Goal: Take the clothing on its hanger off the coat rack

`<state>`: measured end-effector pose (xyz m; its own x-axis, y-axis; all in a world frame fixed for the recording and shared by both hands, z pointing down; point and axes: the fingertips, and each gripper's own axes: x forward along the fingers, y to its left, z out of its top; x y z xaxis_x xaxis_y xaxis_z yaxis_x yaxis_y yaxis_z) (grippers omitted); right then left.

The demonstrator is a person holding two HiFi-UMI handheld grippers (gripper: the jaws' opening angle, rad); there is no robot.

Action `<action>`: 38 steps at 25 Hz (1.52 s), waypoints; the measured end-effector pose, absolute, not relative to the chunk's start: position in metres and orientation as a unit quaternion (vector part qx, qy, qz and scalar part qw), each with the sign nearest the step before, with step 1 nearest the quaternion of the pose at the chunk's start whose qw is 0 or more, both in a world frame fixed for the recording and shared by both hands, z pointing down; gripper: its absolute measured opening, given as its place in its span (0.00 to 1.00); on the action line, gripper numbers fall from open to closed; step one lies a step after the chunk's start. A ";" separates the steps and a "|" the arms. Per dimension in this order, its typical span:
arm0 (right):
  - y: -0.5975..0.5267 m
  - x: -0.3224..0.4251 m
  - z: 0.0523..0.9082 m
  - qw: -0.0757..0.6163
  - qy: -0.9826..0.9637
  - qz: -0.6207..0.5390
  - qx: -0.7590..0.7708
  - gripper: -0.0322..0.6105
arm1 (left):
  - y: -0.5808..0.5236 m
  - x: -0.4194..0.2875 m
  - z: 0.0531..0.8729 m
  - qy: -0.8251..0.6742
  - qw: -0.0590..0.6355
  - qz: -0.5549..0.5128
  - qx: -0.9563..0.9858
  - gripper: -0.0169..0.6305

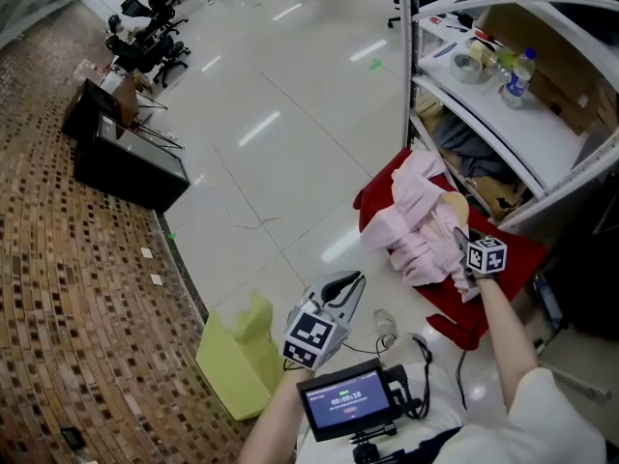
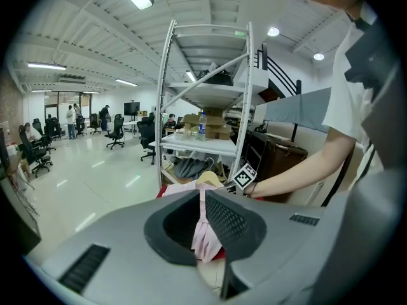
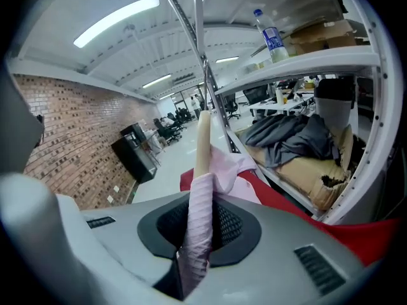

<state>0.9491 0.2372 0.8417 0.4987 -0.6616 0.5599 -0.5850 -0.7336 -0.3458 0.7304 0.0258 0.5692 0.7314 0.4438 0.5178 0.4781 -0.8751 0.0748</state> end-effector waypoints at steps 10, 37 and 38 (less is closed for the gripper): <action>0.249 0.953 0.929 0.085 0.315 -0.427 -0.844 0.10 | 0.010 0.721 0.578 -0.222 0.028 -0.284 -0.932 0.06; 0.298 0.975 1.060 -0.014 0.127 -0.575 -0.808 0.38 | -0.041 0.707 0.621 -0.156 0.004 -0.323 -0.934 0.06; 0.292 0.982 1.050 -0.004 0.135 -0.553 -0.822 0.39 | -0.040 0.708 0.620 -0.157 0.003 -0.320 -0.934 0.06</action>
